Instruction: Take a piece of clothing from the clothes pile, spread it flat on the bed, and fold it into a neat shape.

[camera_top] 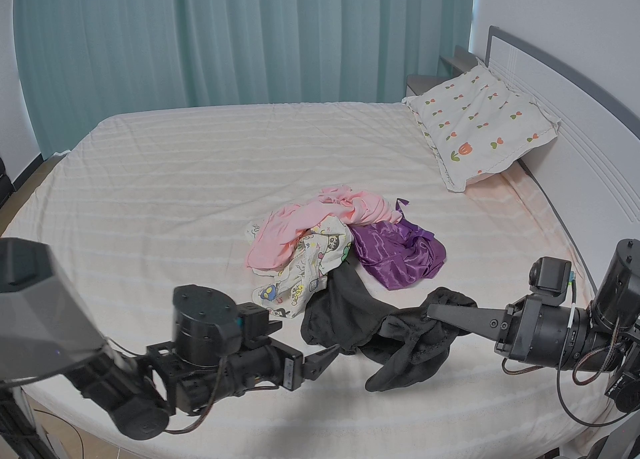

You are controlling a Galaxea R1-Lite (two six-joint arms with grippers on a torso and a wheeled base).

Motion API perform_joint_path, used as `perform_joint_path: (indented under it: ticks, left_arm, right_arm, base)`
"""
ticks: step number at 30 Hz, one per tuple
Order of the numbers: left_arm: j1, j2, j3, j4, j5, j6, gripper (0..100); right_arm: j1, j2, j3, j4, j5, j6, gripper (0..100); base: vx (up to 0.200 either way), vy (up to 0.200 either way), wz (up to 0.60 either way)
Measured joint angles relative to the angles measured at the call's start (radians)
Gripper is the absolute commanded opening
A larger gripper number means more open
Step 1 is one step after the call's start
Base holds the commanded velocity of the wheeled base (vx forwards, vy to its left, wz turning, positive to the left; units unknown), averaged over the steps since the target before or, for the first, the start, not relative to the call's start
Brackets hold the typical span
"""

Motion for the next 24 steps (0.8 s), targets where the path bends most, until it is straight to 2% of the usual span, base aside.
perform_joint_path:
  ticks: [5, 9, 24]
  left_arm:
    - [-0.033, 0.165, -0.105, -0.089, 0.06, -0.024, 100]
    - [-0.052, 0.254, -0.175, -0.111, 0.079, -0.037, 100]
    - [-0.077, 0.358, -0.284, -0.117, 0.083, -0.101, 100]
  right_arm:
    - [-0.003, -0.003, 0.0, -0.001, -0.001, 0.001, 0]
    - [-0.006, -0.004, 0.0, -0.018, -0.003, 0.002, 0]
    - [-0.003, -0.021, 0.005, -0.057, -0.004, 0.002, 0]
  base:
    - [0.0, 0.0, 0.0]
    - [0.0, 0.0, 0.0]
    - [0.0, 0.0, 0.0]
